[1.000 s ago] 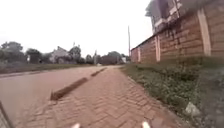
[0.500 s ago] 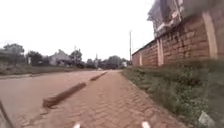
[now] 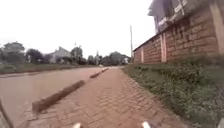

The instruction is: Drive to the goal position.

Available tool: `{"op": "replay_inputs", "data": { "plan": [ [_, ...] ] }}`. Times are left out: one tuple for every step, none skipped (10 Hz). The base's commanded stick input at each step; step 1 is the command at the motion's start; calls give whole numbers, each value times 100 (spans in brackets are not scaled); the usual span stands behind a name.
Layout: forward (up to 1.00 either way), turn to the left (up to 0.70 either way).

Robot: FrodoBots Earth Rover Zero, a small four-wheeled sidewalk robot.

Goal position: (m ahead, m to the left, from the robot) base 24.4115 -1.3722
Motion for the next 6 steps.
{"op": "replay_inputs", "data": {
  "plan": [
    [50, 0],
    [50, 0],
    [50, 0],
    [50, 0],
    [50, 0],
    [50, 0]
  ]
}}
